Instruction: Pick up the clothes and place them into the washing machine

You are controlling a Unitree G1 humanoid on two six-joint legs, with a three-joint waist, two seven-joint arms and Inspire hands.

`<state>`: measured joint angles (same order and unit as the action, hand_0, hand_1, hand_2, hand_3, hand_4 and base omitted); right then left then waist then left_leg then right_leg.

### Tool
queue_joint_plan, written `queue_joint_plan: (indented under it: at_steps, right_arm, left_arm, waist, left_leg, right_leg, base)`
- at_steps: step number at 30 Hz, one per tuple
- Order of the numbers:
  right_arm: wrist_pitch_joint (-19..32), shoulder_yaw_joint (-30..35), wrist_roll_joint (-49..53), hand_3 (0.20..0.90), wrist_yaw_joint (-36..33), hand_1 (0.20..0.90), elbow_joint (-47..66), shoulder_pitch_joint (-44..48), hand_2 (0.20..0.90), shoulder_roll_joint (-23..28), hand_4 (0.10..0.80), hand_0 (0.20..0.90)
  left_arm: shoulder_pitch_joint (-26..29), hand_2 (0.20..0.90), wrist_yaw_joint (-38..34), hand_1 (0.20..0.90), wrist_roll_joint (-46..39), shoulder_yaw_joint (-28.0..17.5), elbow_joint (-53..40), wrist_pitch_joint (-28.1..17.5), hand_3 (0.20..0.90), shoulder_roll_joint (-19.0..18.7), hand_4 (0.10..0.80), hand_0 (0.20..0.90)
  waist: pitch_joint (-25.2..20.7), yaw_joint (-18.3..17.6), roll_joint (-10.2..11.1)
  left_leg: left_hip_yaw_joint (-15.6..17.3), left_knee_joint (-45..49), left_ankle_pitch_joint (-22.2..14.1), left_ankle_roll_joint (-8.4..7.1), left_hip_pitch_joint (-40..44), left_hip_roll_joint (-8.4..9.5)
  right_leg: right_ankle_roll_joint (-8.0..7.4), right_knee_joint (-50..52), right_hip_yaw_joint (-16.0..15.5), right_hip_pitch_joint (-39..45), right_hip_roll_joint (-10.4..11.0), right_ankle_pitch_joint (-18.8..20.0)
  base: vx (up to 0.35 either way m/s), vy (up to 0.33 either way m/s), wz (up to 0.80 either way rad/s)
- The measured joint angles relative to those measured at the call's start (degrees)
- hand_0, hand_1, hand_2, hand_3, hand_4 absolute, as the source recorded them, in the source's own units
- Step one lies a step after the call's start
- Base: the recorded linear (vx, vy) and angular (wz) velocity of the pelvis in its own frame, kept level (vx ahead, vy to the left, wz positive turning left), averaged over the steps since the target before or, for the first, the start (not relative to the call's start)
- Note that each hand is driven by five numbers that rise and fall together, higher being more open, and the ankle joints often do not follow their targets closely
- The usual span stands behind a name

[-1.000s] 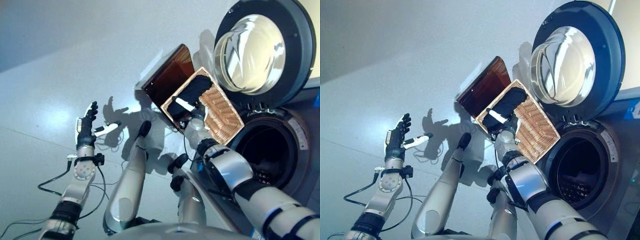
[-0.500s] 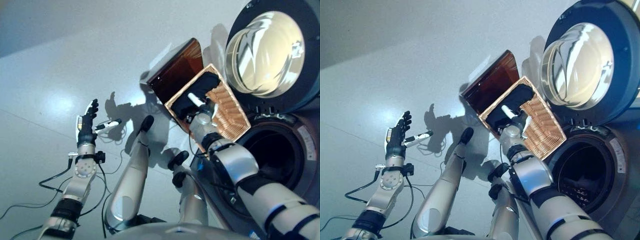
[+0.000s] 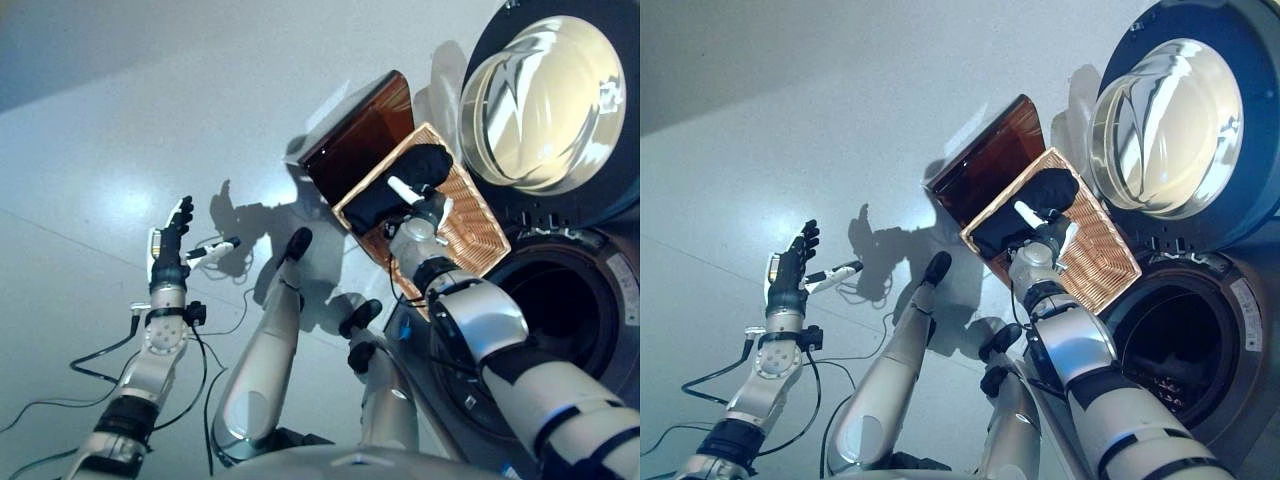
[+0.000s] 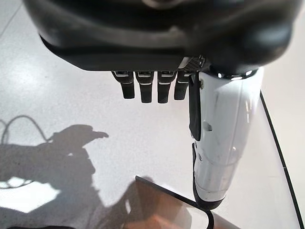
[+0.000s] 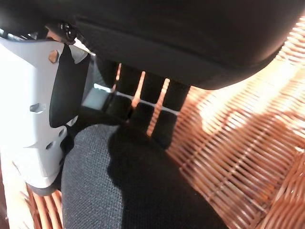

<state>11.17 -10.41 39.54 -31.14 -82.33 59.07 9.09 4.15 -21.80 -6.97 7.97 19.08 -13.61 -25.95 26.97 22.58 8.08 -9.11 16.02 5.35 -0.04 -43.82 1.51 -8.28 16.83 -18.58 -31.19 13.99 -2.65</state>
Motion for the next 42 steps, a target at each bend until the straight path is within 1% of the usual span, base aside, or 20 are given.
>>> queue_joint_plan:
  at_steps: [6,7,8,10,12,15,17,18,19,20,22,25,27,28,29,31,32,36,38,42]
  right_arm:
    - [0.12,2.06,-0.25,0.2,0.06,0.2,0.96,-3.55,0.2,-0.15,0.3,0.2]
    - [0.1,2.57,-0.26,0.2,0.11,0.2,1.08,-4.46,0.2,-0.22,0.3,0.2]
    - [0.08,3.79,-0.22,0.2,0.05,0.2,0.98,-5.22,0.2,-0.26,0.3,0.2]
    - [0.12,4.77,0.2,0.2,0.11,0.2,1.61,-6.7,0.2,-0.5,0.3,0.2]
    - [0.3,4.76,1.39,0.2,0.41,0.2,3.25,-9.21,0.2,-0.69,0.3,0.2]
    - [2.02,5.03,3.04,0.2,2.44,0.2,7.79,-14.36,0.2,-1.4,0.3,0.2]
    - [2.98,5.36,4.6,0.2,3.28,0.2,10.54,-17.25,0.2,-2.08,0.3,0.2]
    - [3.28,5.86,5.18,0.2,4.03,0.2,12.09,-18.64,0.2,-2.57,0.3,0.2]
    - [3.92,5.96,6.52,0.2,4.58,0.2,13.25,-19.91,0.2,-2.99,0.3,0.2]
    - [4.35,6.24,7.68,0.2,5.17,0.2,14.25,-21.27,0.2,-3.57,0.3,0.2]
    - [5.09,6.42,9.2,0.2,6.33,0.2,14.65,-23.75,0.2,-3.79,0.3,0.2]
    - [5.3,8.16,11.94,0.2,7.51,0.2,16.1,-26.43,0.2,-3.92,0.3,0.2]
    - [5.65,9.96,14.04,0.2,8.68,0.2,16.69,-27.96,0.2,-3.79,0.3,0.2]
    - [6.26,10.07,15.14,0.2,8.99,0.2,16.64,-28.67,0.2,-3.56,0.3,0.2]
    - [6.54,10.28,15.31,0.2,9.04,0.2,16.67,-29.01,0.2,-3.51,0.3,0.2]
    - [6.58,11.09,17.01,0.2,10.18,0.2,16.95,-29.87,0.2,-3.59,0.3,0.2]
    - [6.6,11.17,17.9,0.2,10.28,0.2,17.7,-30.42,0.2,-3.56,0.3,0.2]
    - [6.93,12.68,21.61,0.2,12.25,0.2,18.01,-31.27,0.2,-3.67,0.3,0.2]
    - [8.49,13.88,24.45,0.2,12.66,0.2,18.17,-31.35,0.2,-3.85,0.3,0.2]
    - [12.16,18.46,30.66,0.2,13.59,0.2,21.27,-31.38,0.2,-5.37,0.3,0.2]
  left_arm:
    - [-0.1,0.9,0.03,0.9,0.0,0.13,0.05,-0.01,0.9,-1.06,0.8,0.9]
    - [-0.28,0.9,0.01,0.9,-0.03,0.13,0.12,-0.01,0.9,-1.37,0.8,0.9]
    - [-0.65,0.9,0.01,0.9,-0.03,0.15,0.12,-0.04,0.9,-1.46,0.8,0.9]
    - [-1.44,0.9,-0.12,0.9,-0.06,0.09,0.67,-0.07,0.9,-1.56,0.8,0.9]
    - [-1.81,0.9,-0.14,0.9,-0.15,0.18,1.61,-0.07,0.9,-1.41,0.8,0.9]
    - [-2.57,0.9,0.22,0.9,-0.61,0.08,1.94,-0.19,0.9,-1.44,0.8,0.9]
    - [-2.66,0.9,0.5,0.9,-0.89,0.13,2.51,-0.25,0.9,-1.17,0.8,0.9]
    - [-2.93,0.9,0.59,0.9,-1.03,0.21,3.06,-0.29,0.9,-1.1,0.8,0.9]
    - [-2.79,0.9,0.71,0.9,-1.31,0.48,3.91,-0.3,0.9,-0.8,0.8,0.9]
    - [-2.94,0.9,0.68,0.9,-1.94,0.58,4.96,-0.31,0.9,-0.3,0.8,0.9]
    - [-2.78,0.9,0.82,0.9,-2.27,1.4,5.92,-0.38,0.9,0.96,0.8,0.9]
    - [-3.26,0.9,1.88,0.9,-2.59,2.24,7.46,-0.6,0.9,2.05,0.8,0.9]
    - [-4.1,0.9,2.35,0.9,-2.98,2.63,9.29,-0.64,0.9,3.49,0.8,0.9]
    - [-4.53,0.9,2.9,0.9,-3.2,3.19,9.98,-0.69,0.9,3.95,0.8,0.9]
    - [-4.79,0.9,3.2,0.9,-3.36,3.61,10.22,-0.69,0.9,4.08,0.8,0.9]
    - [-7.61,0.9,4.19,0.9,-4.33,4.28,10.29,-0.7,0.9,4.89,0.8,0.9]
    - [-8.52,0.9,4.67,0.9,-4.82,4.54,10.3,-0.7,0.9,5.41,0.8,0.9]
    - [-11.13,0.9,5.73,0.9,-5.31,4.86,10.3,-0.7,0.9,6.82,0.8,0.9]
    - [-11.29,0.9,5.9,0.9,-5.95,6.24,10.28,-0.74,0.9,7.01,0.8,0.9]
    - [-11.83,0.9,6.89,0.9,-6.41,7.43,10.4,-1.55,0.9,7.27,0.8,0.9]
  waist:
    - [-0.01,-0.22,0.0]
    - [-0.02,0.07,0.03]
    - [-0.07,0.32,0.11]
    - [-0.06,0.21,0.13]
    - [-0.14,-0.22,0.25]
    - [-0.72,-2.36,0.86]
    - [-1.22,-3.92,1.35]
    - [-1.54,-4.57,1.34]
    - [-1.62,-5.1,1.32]
    - [-1.93,-5.94,1.26]
    - [-3.37,-7.61,0.74]
    - [-5.01,-9.09,-0.92]
    - [-6.44,-11.1,-3.78]
    - [-7.14,-11.15,-4.97]
    - [-7.45,-11.28,-5.54]
    - [-9.2,-12.22,-7.9]
    - [-9.99,-12.62,-8.96]
    - [-11.86,-12.66,-11.54]
    - [-12.79,-12.77,-12.99]
    - [-13.53,-12.81,-14.69]
  left_leg:
    - [1.73,0.18,-0.5,0.29,3.5,-0.39]
    - [2.58,0.75,-1.11,0.46,4.08,-0.8]
    - [4.13,1.3,-1.6,0.75,4.77,-1.18]
    - [6.56,2.24,-2.52,1.44,6.21,-2.0]
    - [8.32,3.29,-3.64,1.44,7.91,-2.78]
    - [10.41,3.99,-4.65,1.61,9.86,-3.57]
    - [11.96,4.45,-5.1,1.69,10.65,-3.99]
    - [12.87,4.83,-5.59,1.88,10.89,-4.44]
    - [14.27,5.16,-6.04,2.06,11.74,-4.68]
    - [15.45,5.08,-6.29,2.36,12.66,-4.76]
    - [16.37,5.04,-6.7,2.55,13.4,-4.63]
    - [18.26,4.63,-6.97,2.99,14.8,-4.4]
    - [18.85,4.21,-6.88,3.46,16.25,-3.74]
    - [19.35,3.64,-7.08,3.29,16.93,-3.43]
    - [19.79,3.45,-7.02,3.35,17.42,-3.43]
    - [21.26,1.94,-6.92,3.47,18.52,-3.33]
    - [21.26,1.42,-6.79,3.31,18.69,-3.06]
    - [21.58,-0.95,-6.22,3.16,20.51,-2.2]
    - [21.67,-1.6,-5.73,3.26,20.66,-2.03]
    - [23.0,-4.79,-4.37,3.52,21.72,-1.33]
  right_leg:
    - [-0.05,-0.61,1.06,2.7,0.32,0.3]
    - [0.21,-0.9,1.46,2.91,0.27,0.63]
    - [-0.04,-0.88,2.16,3.1,0.54,1.1]
    - [-0.18,-1.53,2.19,4.16,0.94,2.6]
    - [0.03,-2.62,1.88,5.6,0.98,3.88]
    - [0.05,-3.51,1.99,6.91,1.46,4.97]
    - [0.51,-4.44,1.84,6.93,1.69,6.22]
    - [0.21,-4.74,2.08,7.14,1.82,6.45]
    - [0.54,-5.53,1.95,7.77,1.93,7.47]
    - [0.02,-6.28,2.39,8.39,2.16,8.45]
    - [0.05,-7.72,2.75,8.86,2.53,9.86]
    - [-0.16,-8.18,3.96,9.1,3.09,10.62]
    - [-0.51,-9.16,4.47,10.43,3.34,11.39]
    - [-0.61,-9.48,5.03,10.62,3.51,11.5]
    - [-0.75,-9.68,5.52,10.74,3.64,11.64]
    - [-0.84,-10.71,6.83,10.74,3.96,12.05]
    - [-1.0,-11.29,7.01,10.71,3.99,12.19]
    - [-1.01,-12.52,8.55,10.76,4.04,13.17]
    - [-0.98,-12.69,8.65,10.51,4.05,13.2]
    - [-1.12,-13.08,10.05,9.49,4.35,13.67]
  base:
    - [-0.017,0.011,-0.12]
    - [-0.054,0.054,-0.45]
    - [-0.044,0.074,-0.58]
    - [-0.03,0.058,-0.64]
    - [-0.015,0.045,-0.58]
    - [-0.035,0.068,-0.44]
    - [-0.05,0.076,-0.44]
    - [-0.038,0.053,-0.56]
    - [-0.031,0.055,-0.6]
    - [-0.019,0.04,-0.59]
    - [0.006,0.07,-0.36]
    - [-0.015,0.054,-0.23]
    - [-0.056,0.059,-0.16]
    - [0.027,0.041,-0.16]
    - [0.028,0.031,-0.27]
    - [0.026,0.03,-0.26]
    - [0.026,0.022,-0.24]
    - [0.036,0.03,-0.2]
    - [0.04,0.059,-0.03]
    - [0.054,0.054,-0.1]
